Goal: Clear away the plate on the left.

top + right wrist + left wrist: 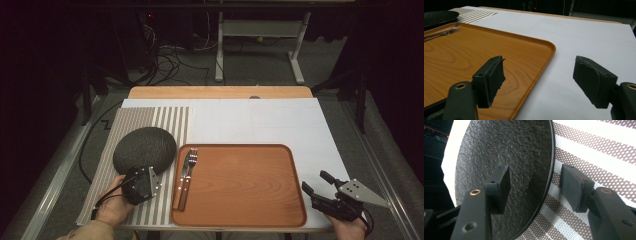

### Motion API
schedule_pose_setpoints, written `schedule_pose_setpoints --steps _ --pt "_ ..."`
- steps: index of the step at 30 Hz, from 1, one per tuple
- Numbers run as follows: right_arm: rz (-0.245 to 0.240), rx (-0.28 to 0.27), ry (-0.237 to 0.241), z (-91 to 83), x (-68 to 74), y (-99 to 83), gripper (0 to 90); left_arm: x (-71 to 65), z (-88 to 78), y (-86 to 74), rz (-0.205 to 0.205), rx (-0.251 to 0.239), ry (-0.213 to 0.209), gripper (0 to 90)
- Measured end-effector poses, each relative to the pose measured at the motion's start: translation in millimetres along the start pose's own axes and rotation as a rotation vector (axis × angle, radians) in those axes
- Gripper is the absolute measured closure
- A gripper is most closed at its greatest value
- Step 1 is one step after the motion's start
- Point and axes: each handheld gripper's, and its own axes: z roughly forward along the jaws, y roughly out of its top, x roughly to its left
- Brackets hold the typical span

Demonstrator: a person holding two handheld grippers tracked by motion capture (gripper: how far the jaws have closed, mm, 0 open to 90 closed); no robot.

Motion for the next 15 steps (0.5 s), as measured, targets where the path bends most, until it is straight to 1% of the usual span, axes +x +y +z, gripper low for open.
schedule_pose_setpoints --steps 1,3,6,9,11,15 --pt "-0.001 -0.001 0.000 -0.2 -0.2 0.0 25.3 -0.5 0.4 0.5 0.019 0.014 0.004 39.3" --pt "0.000 -0.001 0.002 -0.3 -0.4 -0.1 25.3 -1.8 2.0 1.1 0.022 0.019 0.000 39.3" --pt "0.001 -0.006 0.004 -0.5 -1.0 -0.2 25.3 -2.6 3.7 2.5 0.047 0.041 0.002 39.2" --pt "0.001 -0.005 0.001 -0.2 -0.7 -0.1 25.3 -2.7 5.6 2.4 0.041 0.041 0.004 39.3" --pt "0.000 -0.001 0.000 -0.1 -0.2 0.0 25.3 -2.5 7.2 1.9 0.056 0.059 0.007 39.3" --pt "0.004 -0.001 -0.003 0.0 -0.6 -0.1 25.3 -1.9 8.9 2.4 0.065 0.061 0.015 39.3"
